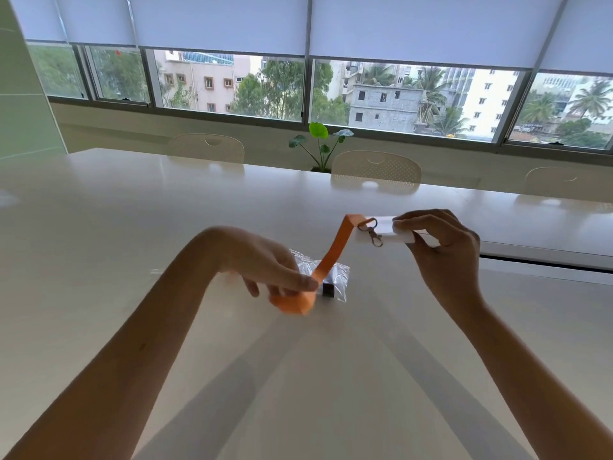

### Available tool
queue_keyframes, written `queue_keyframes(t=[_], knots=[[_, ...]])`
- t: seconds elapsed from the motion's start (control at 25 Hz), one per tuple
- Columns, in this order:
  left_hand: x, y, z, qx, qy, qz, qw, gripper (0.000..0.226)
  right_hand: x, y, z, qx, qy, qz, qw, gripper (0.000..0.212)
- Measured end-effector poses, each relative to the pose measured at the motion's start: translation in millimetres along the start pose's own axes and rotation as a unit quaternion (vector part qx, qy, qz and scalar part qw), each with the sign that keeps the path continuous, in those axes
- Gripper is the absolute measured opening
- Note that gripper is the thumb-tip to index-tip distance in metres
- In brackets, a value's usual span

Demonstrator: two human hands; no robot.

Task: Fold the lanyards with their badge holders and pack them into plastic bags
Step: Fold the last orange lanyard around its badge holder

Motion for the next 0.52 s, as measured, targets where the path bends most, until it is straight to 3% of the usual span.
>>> queue_keyframes(t=[0.08,0.2,0.32,0.4,0.52], knots=[[10.4,-6.4,5.7,0.057,-0.017,0.003,0.998,0.055,-3.4,-4.3,2.8,-0.026,-0.039,0.055,0.997,0.009],[21.2,-17.3,12.3,0.069,0.073,0.028,0.995,0.044,-7.6,-8.3,9.6,-0.074,-0.134,0.172,0.973,0.019],[19.0,-11.4,1.5,0.161,0.042,0.038,0.985,0.032,-11.3,-12.3,8.4,-0.110,-0.174,0.196,0.959,0.020],[16.3,-8.3,-10.3,0.231,0.072,0.088,0.966,0.035,-13.3,-17.0,3.8,-0.135,-0.192,0.192,0.953,0.023],[22.7,-10.4,-9.8,0.172,0.198,0.229,0.938,0.059,-16.3,-21.3,-2.0,-0.220,-0.225,0.196,0.929,0.034]])
Point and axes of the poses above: each hand's wrist, its own y-axis away from the middle knuckle, its own z-axis out of the palm, x = y × z, the point moved 3 cm from there along -y, towards the middle knuckle
